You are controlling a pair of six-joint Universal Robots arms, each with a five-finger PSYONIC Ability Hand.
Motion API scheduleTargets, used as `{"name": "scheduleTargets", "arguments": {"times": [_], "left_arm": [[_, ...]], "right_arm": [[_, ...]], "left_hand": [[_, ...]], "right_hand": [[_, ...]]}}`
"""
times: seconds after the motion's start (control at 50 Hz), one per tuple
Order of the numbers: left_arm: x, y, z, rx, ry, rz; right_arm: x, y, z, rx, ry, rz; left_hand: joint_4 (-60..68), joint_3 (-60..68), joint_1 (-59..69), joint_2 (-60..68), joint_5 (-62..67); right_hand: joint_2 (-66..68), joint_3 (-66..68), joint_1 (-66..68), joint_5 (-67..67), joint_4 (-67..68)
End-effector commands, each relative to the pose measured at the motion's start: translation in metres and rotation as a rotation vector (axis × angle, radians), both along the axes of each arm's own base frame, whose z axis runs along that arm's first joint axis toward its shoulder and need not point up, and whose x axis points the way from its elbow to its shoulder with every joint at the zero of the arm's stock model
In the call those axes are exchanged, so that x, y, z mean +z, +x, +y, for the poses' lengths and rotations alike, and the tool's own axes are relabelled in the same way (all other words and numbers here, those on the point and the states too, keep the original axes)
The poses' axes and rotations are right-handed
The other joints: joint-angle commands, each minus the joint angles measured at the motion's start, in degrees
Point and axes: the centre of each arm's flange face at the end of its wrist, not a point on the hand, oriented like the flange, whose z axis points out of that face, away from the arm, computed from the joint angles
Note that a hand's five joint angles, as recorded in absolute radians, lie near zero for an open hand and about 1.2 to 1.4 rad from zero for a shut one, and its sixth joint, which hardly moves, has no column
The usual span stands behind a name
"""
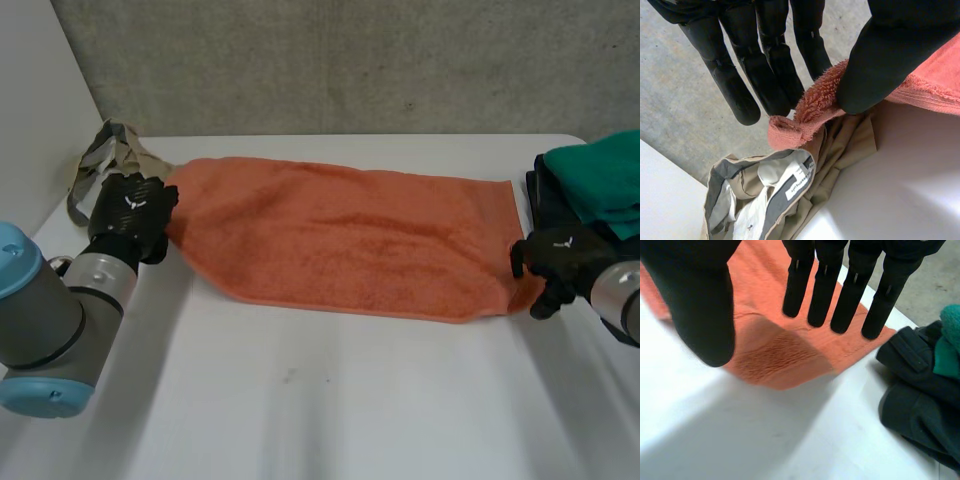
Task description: Fold the laundry.
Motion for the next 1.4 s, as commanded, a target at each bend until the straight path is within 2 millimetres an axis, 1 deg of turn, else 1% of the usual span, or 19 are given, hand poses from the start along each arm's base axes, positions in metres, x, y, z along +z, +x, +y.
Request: {"name": "scheduleTargets", "arguments": {"times": [0.02,0.18,0.24,0.3,0.44,0.56,0.72,0.82,0.88,0.92,0.96,1.06,1.12,1.16,1.18,1.2,1.26,1.34,1.4], "left_arm": [[0.004,0.000,0.002,-0.003,0.000,0.028],[0.003,0.000,0.003,-0.005,0.001,0.028],[0.002,0.000,0.003,-0.005,0.003,0.027],[0.002,0.000,0.002,-0.003,0.003,0.027],[0.004,0.002,0.000,0.003,-0.003,0.029],[0.005,0.002,-0.001,0.006,-0.017,0.032],[0.006,0.003,-0.001,0.010,-0.025,0.035],[0.015,0.004,0.001,0.016,-0.042,0.039],[0.023,0.005,0.003,0.018,-0.060,0.042],[0.029,0.006,0.004,0.021,-0.075,0.040],[0.032,0.007,0.008,0.022,-0.069,0.035],[0.049,0.026,0.024,0.069,-0.031,0.013],[0.055,0.035,0.037,0.088,0.008,-0.001],[0.059,0.041,0.055,0.091,0.069,-0.037],[0.060,0.043,0.062,0.093,0.090,-0.058],[0.061,0.046,0.076,0.091,0.141,-0.117],[0.056,0.052,0.100,0.083,0.238,-0.231],[0.032,0.063,0.135,0.034,0.451,-0.445],[0.027,0.061,0.143,-0.012,0.468,-0.497]], "right_arm": [[-0.004,0.002,0.034,0.073,-0.024,0.026],[-0.014,0.010,0.034,0.069,-0.099,-0.032],[-0.025,0.021,0.033,0.098,-0.113,-0.040],[-0.047,0.033,0.030,0.136,-0.106,-0.038],[-0.055,0.036,0.013,0.100,-0.182,-0.012],[-0.065,0.046,0.002,0.120,-0.215,0.002],[-0.057,0.048,-0.012,0.111,-0.308,-0.006],[-0.051,0.042,-0.018,0.067,-0.327,0.001],[-0.047,0.041,-0.019,0.052,-0.333,0.003],[-0.038,0.040,-0.018,0.046,-0.343,-0.003],[-0.027,0.039,-0.012,0.049,-0.348,0.010],[-0.004,0.031,0.007,0.055,-0.291,0.060],[0.020,0.015,0.021,0.037,-0.249,0.124],[0.032,0.005,0.030,0.026,-0.220,0.163],[0.042,-0.003,0.041,0.033,-0.181,0.215],[0.046,-0.005,0.044,0.036,-0.166,0.231],[0.056,-0.013,0.064,0.068,-0.072,0.316],[0.056,-0.023,0.083,0.123,0.070,0.395],[0.054,-0.022,0.087,0.151,0.104,0.414]], "left_hand": [[11.17,11.54,13.91,11.30,14.72],[11.17,11.54,13.91,11.30,14.72],[11.17,11.54,13.91,11.30,14.72],[11.17,11.54,13.91,11.30,14.72],[11.17,11.54,13.91,11.30,14.72],[11.17,11.54,13.91,11.30,14.72],[11.17,11.54,13.91,11.30,14.72],[11.17,11.54,13.91,11.30,14.72],[11.17,11.54,13.91,11.30,14.72],[11.17,11.54,13.91,11.30,14.72],[11.17,11.54,13.91,11.30,14.72],[11.17,11.54,13.91,11.30,14.72],[11.17,11.54,13.91,11.30,14.72],[11.17,11.54,13.91,11.30,14.72],[11.17,11.54,13.91,11.30,14.72],[11.17,11.54,13.91,11.30,14.72],[11.17,11.54,13.91,11.30,14.72],[11.17,11.54,13.91,11.30,14.72],[11.17,11.54,13.91,11.30,14.72]], "right_hand": [[11.45,11.84,11.61,11.64,11.87],[-14.78,-14.39,-14.63,-14.60,-14.37],[-15.97,-15.58,-15.82,-15.79,-15.56],[-15.30,-14.92,-15.15,-15.12,-14.89],[-13.62,-13.23,-13.46,-13.43,-13.20],[-7.91,-7.52,-7.75,-7.72,-7.49],[3.35,3.74,3.51,3.54,3.77],[9.75,10.14,9.91,9.94,10.17],[21.34,21.73,21.49,21.52,21.75],[39.91,40.30,40.07,40.10,40.33],[39.98,40.37,40.14,40.17,40.40],[39.98,40.37,40.14,40.17,40.40],[39.98,40.37,40.14,40.17,40.40],[39.98,40.37,40.14,40.17,40.40],[39.98,40.37,40.14,40.17,40.40],[39.98,40.37,40.14,40.17,40.40],[39.98,40.37,40.14,40.17,40.40],[39.98,40.37,40.14,40.17,40.40],[39.98,40.37,40.14,40.17,40.40]]}}
